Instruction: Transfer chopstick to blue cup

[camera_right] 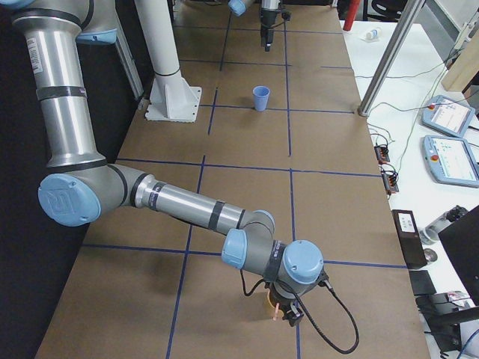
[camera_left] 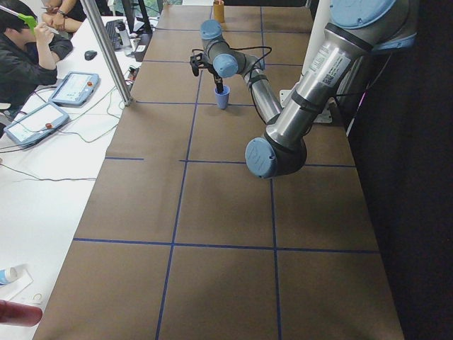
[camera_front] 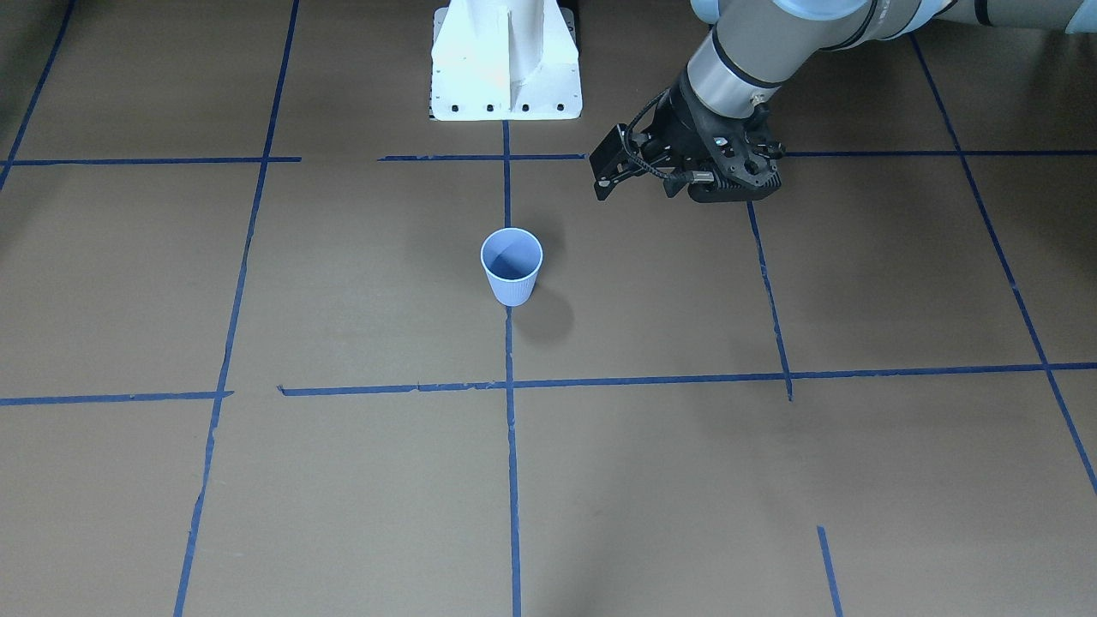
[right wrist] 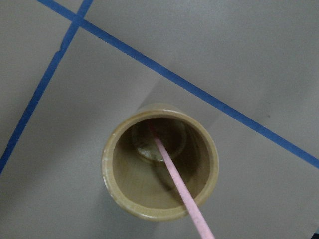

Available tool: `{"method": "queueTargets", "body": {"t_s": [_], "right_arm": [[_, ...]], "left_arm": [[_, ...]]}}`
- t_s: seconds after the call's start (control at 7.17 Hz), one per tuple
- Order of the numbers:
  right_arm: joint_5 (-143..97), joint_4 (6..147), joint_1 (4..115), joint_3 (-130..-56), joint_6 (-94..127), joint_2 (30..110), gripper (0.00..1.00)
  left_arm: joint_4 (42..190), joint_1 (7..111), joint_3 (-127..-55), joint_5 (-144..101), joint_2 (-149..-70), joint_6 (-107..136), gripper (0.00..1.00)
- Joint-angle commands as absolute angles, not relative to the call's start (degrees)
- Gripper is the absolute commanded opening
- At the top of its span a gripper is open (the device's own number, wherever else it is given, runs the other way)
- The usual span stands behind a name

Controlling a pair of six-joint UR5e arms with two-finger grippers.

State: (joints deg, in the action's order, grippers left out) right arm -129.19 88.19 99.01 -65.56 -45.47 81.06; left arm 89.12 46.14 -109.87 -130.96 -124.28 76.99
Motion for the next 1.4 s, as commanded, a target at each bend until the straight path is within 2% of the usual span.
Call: {"method": "queueTargets", "body": {"t_s": [0.0, 0.14, 0.28, 0.98, 1.12, 1.26], "right_arm": [[-129.81, 88.42, 99.05, -65.13, -45.00, 81.30, 0.80], [-129.90, 88.42, 99.23, -65.13, -45.00, 81.21, 0.57], [-130.08, 88.42, 99.23, -65.56, -45.00, 81.04, 0.42], [-130.17, 90.08, 100.11, -68.90, -45.00, 80.86, 0.10], [-130.17, 90.09, 100.11, -68.91, -45.00, 80.95, 0.09], [-130.25, 90.09, 100.11, -68.99, -45.00, 80.95, 0.16]], "left_arm": [[89.12, 46.14, -110.47, -130.96, -124.36, 76.99, 1.00], [89.12, 46.14, -110.83, -130.96, -124.28, 76.99, 1.00], [89.12, 46.14, -110.92, -130.96, -124.28, 76.99, 1.00], [89.03, 46.14, -111.88, -130.96, -124.28, 77.08, 1.00], [89.03, 46.14, -112.06, -130.96, -124.28, 77.08, 1.00], [89.03, 46.14, -112.06, -130.96, -124.28, 77.17, 1.00]]}}
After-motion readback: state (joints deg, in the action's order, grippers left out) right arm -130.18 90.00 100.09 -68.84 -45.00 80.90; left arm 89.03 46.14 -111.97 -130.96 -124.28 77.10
